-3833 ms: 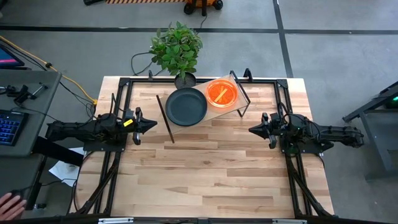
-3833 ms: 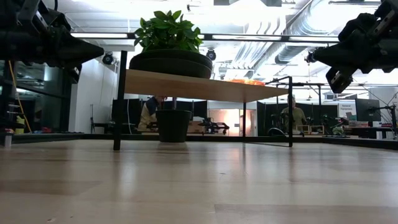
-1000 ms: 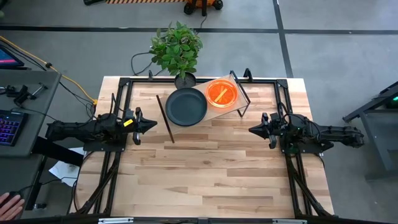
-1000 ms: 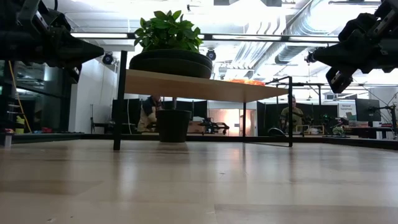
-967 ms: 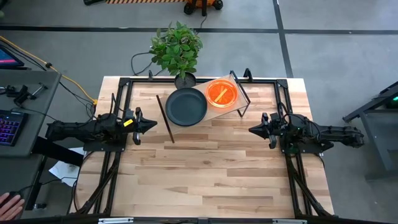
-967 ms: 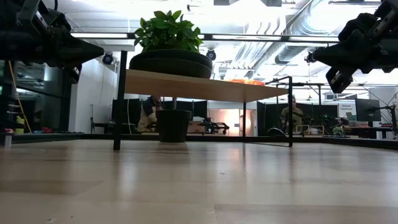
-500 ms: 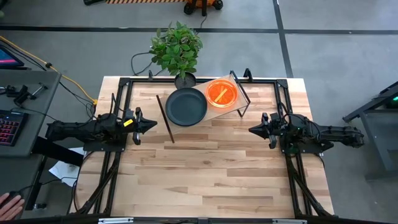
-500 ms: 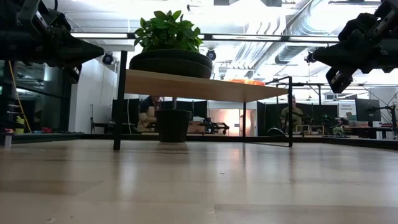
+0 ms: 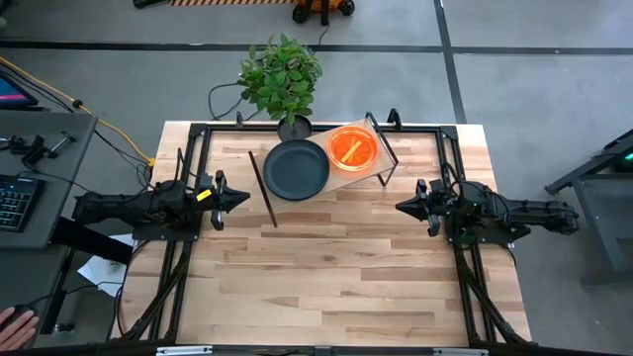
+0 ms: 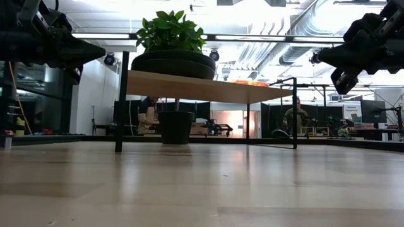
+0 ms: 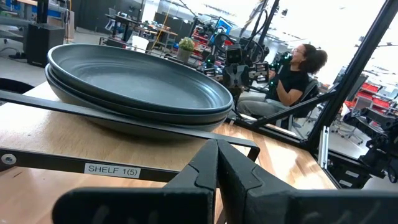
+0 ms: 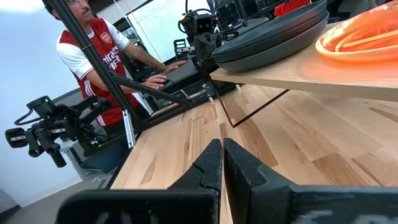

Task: Place and stack plates onto a shelf
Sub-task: Return to Home Position

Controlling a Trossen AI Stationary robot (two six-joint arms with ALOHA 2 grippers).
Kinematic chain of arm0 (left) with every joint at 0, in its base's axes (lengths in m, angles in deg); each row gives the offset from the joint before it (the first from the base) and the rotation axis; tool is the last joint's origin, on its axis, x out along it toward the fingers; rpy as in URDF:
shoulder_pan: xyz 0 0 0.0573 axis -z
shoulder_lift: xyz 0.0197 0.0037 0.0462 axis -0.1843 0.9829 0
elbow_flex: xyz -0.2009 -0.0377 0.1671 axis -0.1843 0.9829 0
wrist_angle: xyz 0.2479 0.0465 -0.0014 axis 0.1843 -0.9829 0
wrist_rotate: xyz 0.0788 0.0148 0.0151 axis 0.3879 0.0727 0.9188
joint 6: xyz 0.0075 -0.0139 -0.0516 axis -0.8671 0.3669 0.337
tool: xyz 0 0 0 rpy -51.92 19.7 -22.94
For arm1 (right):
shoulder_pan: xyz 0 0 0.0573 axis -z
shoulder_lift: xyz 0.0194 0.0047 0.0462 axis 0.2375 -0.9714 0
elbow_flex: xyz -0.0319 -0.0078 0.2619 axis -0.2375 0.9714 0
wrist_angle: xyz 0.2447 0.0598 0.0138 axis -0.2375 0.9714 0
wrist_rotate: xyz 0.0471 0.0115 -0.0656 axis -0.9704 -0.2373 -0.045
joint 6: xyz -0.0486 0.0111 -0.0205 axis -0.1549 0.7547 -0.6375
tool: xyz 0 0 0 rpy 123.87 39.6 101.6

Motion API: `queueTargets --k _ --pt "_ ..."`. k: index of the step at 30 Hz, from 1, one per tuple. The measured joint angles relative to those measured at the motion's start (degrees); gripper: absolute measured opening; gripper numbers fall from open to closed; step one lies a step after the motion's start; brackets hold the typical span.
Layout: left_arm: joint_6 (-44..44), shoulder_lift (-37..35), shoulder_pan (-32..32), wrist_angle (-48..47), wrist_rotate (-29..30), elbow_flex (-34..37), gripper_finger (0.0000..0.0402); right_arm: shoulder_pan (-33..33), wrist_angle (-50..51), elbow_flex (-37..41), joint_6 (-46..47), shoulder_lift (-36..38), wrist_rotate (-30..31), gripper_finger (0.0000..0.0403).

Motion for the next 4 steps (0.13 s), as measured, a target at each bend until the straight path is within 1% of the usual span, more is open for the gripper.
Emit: queueTargets --k 4 --pt "0.0 0.0 0.0 0.0 0.0 0.0 0.0 0.0 0.0 0.0 0.0 0.0 0.0 0.0"
